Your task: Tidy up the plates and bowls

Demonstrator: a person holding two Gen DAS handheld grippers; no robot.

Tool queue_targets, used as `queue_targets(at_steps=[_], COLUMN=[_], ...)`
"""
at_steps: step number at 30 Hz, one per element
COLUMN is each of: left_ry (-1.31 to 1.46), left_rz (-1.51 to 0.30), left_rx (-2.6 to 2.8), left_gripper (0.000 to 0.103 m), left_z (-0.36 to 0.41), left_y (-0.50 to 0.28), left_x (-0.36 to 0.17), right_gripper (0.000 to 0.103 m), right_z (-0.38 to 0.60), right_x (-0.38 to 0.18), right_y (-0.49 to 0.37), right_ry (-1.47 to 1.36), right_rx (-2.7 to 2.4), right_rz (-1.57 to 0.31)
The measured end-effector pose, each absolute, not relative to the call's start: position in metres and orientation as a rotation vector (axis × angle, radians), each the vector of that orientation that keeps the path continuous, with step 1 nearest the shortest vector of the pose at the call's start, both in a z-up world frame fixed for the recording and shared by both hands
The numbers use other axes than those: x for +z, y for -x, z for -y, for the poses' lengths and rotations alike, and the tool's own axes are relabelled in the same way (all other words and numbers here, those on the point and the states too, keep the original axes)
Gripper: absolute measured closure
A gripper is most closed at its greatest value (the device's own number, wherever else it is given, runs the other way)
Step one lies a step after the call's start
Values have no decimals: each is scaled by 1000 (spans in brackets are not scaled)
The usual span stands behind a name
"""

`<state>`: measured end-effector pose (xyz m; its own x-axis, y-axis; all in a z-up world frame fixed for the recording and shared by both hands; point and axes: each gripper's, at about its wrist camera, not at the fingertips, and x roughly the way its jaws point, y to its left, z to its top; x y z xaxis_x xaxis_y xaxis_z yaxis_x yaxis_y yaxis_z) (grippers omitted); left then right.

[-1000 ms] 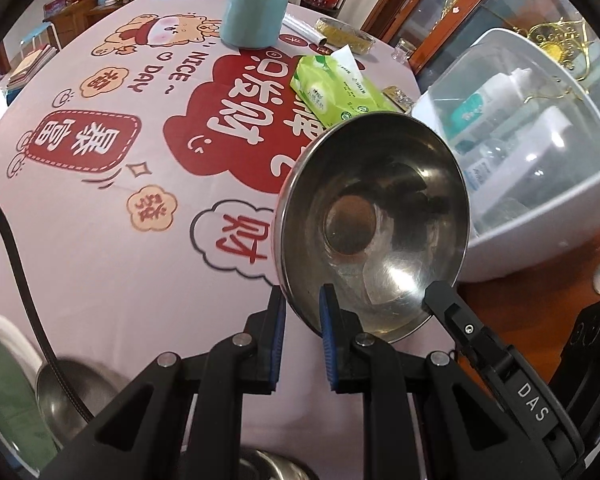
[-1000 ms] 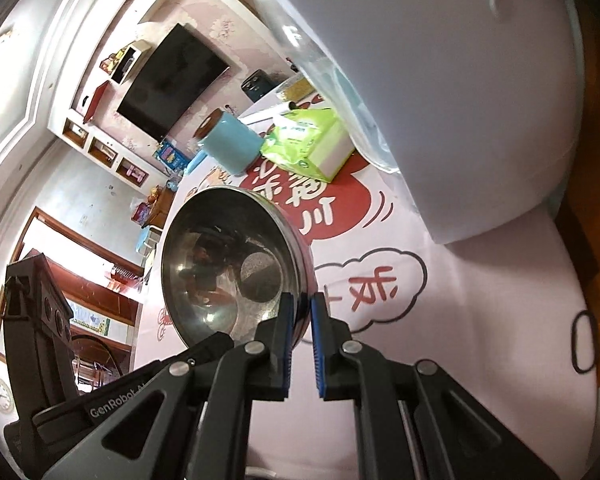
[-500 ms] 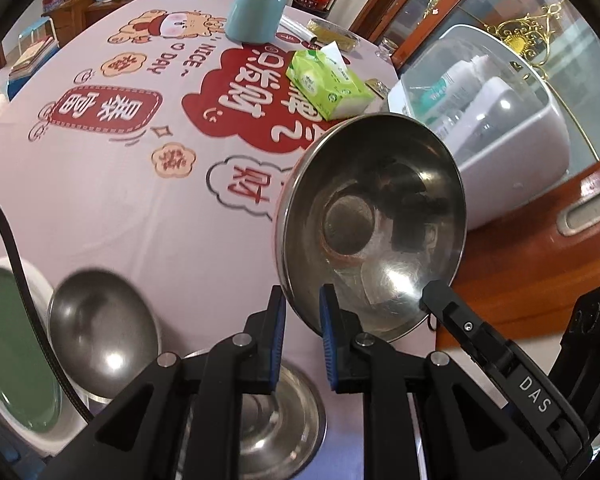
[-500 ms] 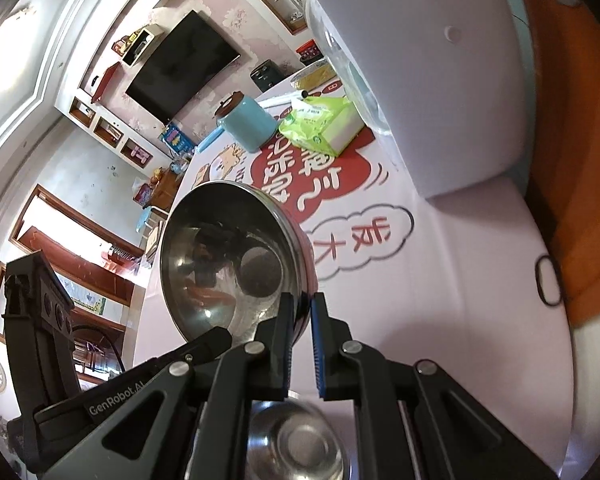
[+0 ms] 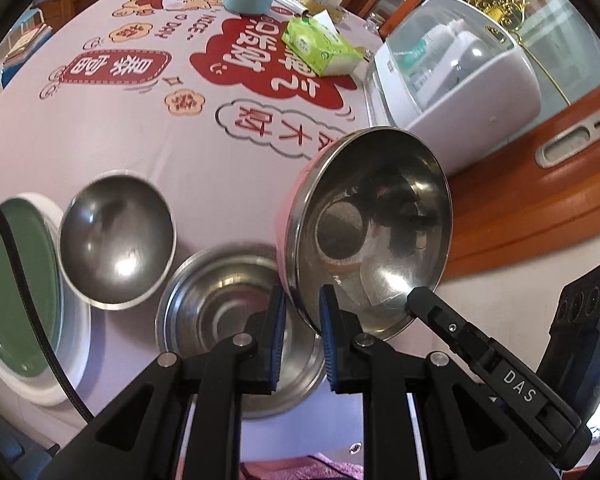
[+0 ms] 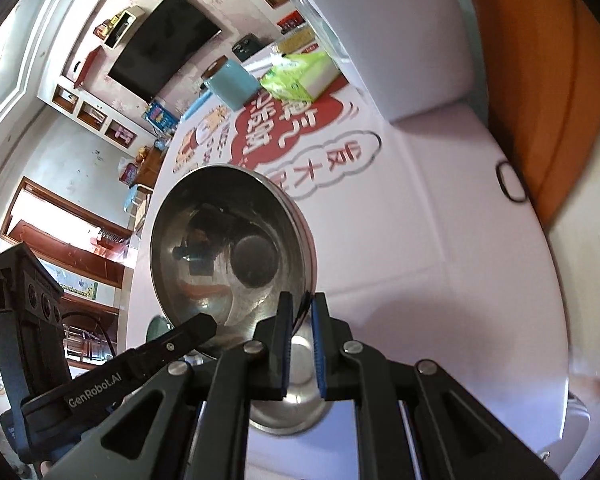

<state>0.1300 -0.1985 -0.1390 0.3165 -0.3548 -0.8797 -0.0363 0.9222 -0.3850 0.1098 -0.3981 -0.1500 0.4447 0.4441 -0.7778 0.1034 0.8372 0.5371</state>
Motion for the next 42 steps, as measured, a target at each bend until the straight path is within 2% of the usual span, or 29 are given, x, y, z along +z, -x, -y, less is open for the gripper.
queue_targets(at_steps=[23,42], left_ry=[439,435], left_rz=[-1440,-1438], left_rx=[-112,-81], left_gripper=[89,87], left_z=[169,168], left_y=[-80,-75], left_x=[-206,-206], right_gripper=[94,93], right_z=[363,355], right_x=[-191,-200], right_y=[-81,-85], right_ry=[-458,-404], right_rx=[267,273], right_rz=[-1348,-1419])
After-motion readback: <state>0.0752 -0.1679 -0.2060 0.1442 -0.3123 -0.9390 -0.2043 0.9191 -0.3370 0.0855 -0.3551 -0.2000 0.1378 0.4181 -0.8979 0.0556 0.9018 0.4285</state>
